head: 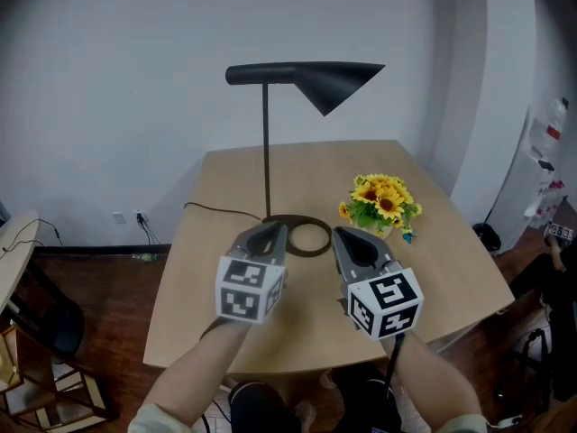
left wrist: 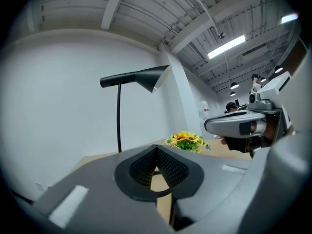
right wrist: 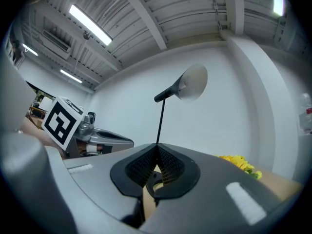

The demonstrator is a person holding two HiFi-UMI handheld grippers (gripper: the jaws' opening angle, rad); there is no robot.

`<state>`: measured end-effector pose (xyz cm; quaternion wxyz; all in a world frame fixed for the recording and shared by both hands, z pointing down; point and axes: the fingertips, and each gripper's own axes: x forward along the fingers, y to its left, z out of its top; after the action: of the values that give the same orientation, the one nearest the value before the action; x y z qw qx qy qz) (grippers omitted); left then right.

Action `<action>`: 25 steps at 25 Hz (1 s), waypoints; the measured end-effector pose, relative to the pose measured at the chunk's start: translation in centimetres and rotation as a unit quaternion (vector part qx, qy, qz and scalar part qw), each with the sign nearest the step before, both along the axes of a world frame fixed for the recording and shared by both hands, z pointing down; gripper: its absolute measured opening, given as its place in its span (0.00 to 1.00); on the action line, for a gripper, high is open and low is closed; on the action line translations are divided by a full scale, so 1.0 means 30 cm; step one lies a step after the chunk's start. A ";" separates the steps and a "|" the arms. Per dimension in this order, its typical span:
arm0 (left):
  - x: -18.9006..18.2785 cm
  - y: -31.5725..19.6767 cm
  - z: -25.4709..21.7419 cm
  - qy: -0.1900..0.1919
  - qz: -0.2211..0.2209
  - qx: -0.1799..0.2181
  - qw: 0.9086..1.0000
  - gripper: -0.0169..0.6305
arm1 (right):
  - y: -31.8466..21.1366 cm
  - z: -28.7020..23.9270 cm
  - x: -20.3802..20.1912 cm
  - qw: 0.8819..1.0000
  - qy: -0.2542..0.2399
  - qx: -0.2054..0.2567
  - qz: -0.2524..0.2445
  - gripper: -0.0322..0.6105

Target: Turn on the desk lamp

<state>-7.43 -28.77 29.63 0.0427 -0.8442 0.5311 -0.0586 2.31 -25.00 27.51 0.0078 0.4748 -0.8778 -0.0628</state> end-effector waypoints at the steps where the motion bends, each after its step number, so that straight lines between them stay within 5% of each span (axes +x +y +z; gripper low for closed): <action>1: 0.001 -0.022 0.005 0.000 0.003 -0.003 1.000 0.02 | -0.011 0.008 -0.010 1.000 0.002 -0.001 -0.004 0.05; 9: 0.009 -0.155 0.070 -0.004 0.013 -0.027 1.000 0.02 | -0.096 0.083 -0.058 1.000 0.009 -0.025 -0.011 0.05; 25: -0.054 -0.428 0.350 -0.073 -0.014 -0.113 0.991 0.02 | -0.232 0.227 -0.057 0.998 0.027 -0.063 -0.010 0.05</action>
<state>-9.06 -41.63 40.12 -0.0147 -0.8296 0.5283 -0.1801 0.61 -31.94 34.33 0.0611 0.4626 -0.8842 -0.0205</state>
